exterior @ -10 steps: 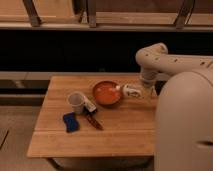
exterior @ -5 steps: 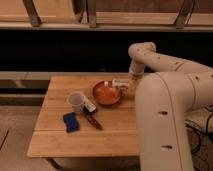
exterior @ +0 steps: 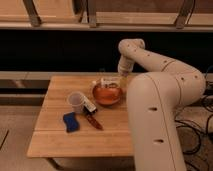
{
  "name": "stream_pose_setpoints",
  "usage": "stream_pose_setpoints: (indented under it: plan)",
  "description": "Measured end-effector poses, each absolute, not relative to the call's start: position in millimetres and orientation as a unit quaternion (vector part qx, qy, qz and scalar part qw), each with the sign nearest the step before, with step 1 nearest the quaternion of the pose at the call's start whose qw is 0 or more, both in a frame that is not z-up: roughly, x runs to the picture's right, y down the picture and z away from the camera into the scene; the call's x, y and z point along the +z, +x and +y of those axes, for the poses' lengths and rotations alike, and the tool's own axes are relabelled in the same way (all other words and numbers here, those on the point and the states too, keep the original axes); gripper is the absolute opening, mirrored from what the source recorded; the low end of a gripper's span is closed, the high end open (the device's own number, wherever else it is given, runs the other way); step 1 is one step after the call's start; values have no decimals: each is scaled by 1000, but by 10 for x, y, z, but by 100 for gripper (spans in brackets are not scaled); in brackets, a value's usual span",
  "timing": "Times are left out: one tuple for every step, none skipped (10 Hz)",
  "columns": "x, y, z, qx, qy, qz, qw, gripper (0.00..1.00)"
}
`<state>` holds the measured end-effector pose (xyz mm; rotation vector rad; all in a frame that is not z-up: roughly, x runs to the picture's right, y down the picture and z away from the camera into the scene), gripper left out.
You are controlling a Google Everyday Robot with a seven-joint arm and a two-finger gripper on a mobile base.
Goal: Place the bottle in the ceramic bowl
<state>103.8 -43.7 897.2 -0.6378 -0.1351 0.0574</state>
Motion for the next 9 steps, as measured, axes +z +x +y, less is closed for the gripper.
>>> stream_pose_setpoints:
  plan:
    - [8975,1033,-435,28,-313,-66,947,14]
    - [8977,1012,-440,27,-313,-67,947,23]
    - [8978,1011,-440,27,-313,-67,947,32]
    - [8978,1014,-438,27,-313,-67,947,45]
    - [8976,1019,-440,27,-313,-67,947,53]
    - [8978,1016,-439,27,-313,-67,947,63]
    - [8978,1018,-439,27,-313,-67,947,75]
    - [8977,1021,-439,27,-313,-67,947,79]
    - [8978,1022,-438,27,-313,-67,947,80]
